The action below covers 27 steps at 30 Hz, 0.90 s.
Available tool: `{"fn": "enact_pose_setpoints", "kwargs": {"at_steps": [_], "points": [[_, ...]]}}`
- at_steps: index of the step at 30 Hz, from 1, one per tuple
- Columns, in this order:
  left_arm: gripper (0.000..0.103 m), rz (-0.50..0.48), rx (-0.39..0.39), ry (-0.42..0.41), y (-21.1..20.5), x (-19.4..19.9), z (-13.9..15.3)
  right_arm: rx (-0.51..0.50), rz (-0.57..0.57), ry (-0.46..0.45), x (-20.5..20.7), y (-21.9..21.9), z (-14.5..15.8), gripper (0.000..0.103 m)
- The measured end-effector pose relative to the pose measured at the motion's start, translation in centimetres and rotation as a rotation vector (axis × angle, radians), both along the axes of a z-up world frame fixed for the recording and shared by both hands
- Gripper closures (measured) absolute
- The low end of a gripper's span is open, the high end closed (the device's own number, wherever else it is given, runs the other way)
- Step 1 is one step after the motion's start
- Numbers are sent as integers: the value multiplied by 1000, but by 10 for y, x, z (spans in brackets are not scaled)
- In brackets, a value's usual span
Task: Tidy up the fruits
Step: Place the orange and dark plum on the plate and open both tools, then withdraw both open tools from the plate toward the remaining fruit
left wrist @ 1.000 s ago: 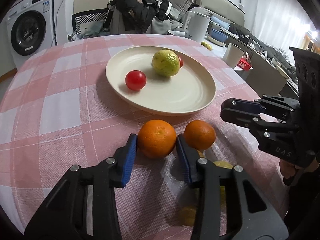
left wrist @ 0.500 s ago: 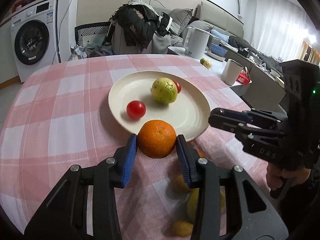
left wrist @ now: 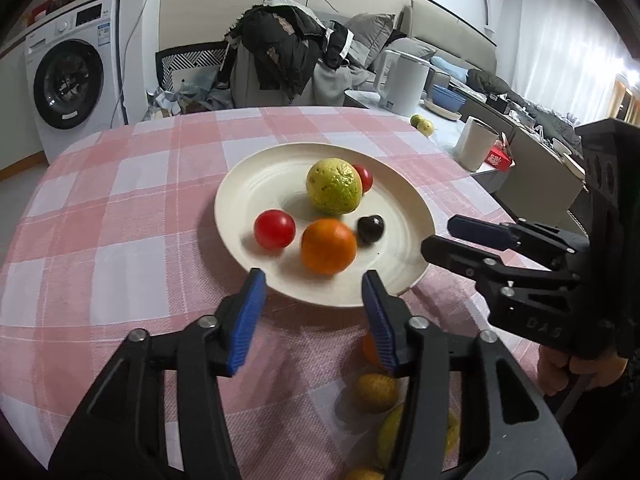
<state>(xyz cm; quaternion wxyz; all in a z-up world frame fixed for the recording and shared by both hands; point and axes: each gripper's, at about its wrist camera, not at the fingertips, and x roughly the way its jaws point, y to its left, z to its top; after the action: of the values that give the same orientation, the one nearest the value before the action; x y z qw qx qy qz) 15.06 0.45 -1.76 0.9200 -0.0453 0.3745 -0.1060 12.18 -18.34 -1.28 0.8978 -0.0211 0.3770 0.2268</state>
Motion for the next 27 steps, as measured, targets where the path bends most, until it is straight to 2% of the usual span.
{"fn": "enact_pose_setpoints", "kwargs": {"at_steps": [1,3,4,5,6,9,15,19,23,27], "points": [[45,3,5,-6,1,-2,1,1,-1,-1,-1,-1,1,57],[29,13,16,-24,2,-9,4,1,6,-11,-5,-1,4,52],[26,19,20,-32,4,-12,6,0,7,-13,-6,-1,4,50],[23,26,26,-40,5,-15,8,-1,7,-14,-8,-1,5,44],[22,34,34,-50,6,-20,10,0,11,-10,-9,-1,6,35],[19,43,45,-56,10,-30,13,4,29,0,-14,1,6,20],[17,60,74,-51,14,-47,11,-11,45,11,-24,4,5,5],[17,71,78,-44,18,-56,7,-1,51,14,-30,4,6,2],[1,92,70,-37,23,-64,3,-8,58,14,-35,5,7,1],[1,96,73,-39,25,-75,2,-12,76,19,-42,4,7,1]]}}
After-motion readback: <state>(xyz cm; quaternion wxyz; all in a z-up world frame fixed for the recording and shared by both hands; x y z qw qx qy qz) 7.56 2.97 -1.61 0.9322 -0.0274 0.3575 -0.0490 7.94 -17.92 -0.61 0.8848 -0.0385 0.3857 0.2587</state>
